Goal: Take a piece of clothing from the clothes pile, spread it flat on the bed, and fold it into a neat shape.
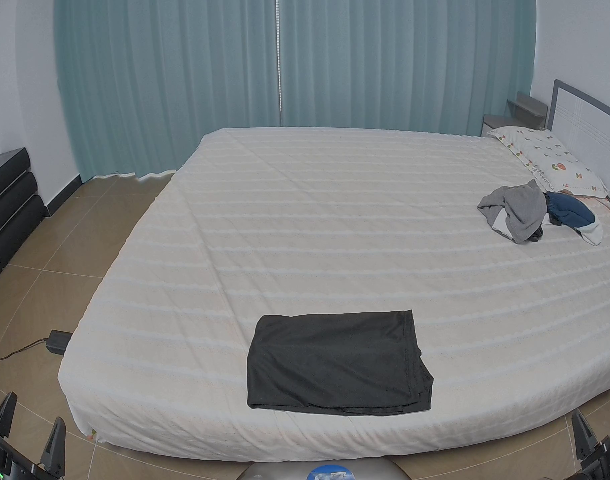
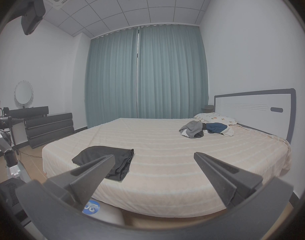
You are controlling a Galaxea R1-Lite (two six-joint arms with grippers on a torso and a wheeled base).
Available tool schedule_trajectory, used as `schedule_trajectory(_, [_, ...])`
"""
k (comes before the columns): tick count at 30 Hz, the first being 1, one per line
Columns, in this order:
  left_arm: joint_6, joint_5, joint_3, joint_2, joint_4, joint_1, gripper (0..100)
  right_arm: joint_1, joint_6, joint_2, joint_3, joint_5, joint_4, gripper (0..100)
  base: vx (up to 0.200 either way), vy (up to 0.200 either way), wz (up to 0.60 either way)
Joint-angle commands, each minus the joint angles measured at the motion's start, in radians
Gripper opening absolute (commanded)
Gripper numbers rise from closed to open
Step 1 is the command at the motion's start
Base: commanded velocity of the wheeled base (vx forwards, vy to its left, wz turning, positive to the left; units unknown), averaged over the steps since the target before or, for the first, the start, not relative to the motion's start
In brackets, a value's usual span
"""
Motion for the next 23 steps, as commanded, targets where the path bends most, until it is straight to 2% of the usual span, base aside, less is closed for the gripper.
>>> schedule_trajectory(1, [-0.001, 0.001, 0.016, -0.007, -0.001, 0.0, 100, 0.0, -0.001, -0.004, 0.01, 0.0, 0.001, 100, 0.0, 0.0, 0.0])
schedule_trajectory(23, [-0.013, 0.001, 0.015, -0.007, -0.001, 0.0, 100, 0.002, 0.015, -0.008, 0.014, 0.003, -0.012, 100, 0.0, 0.0, 0.0])
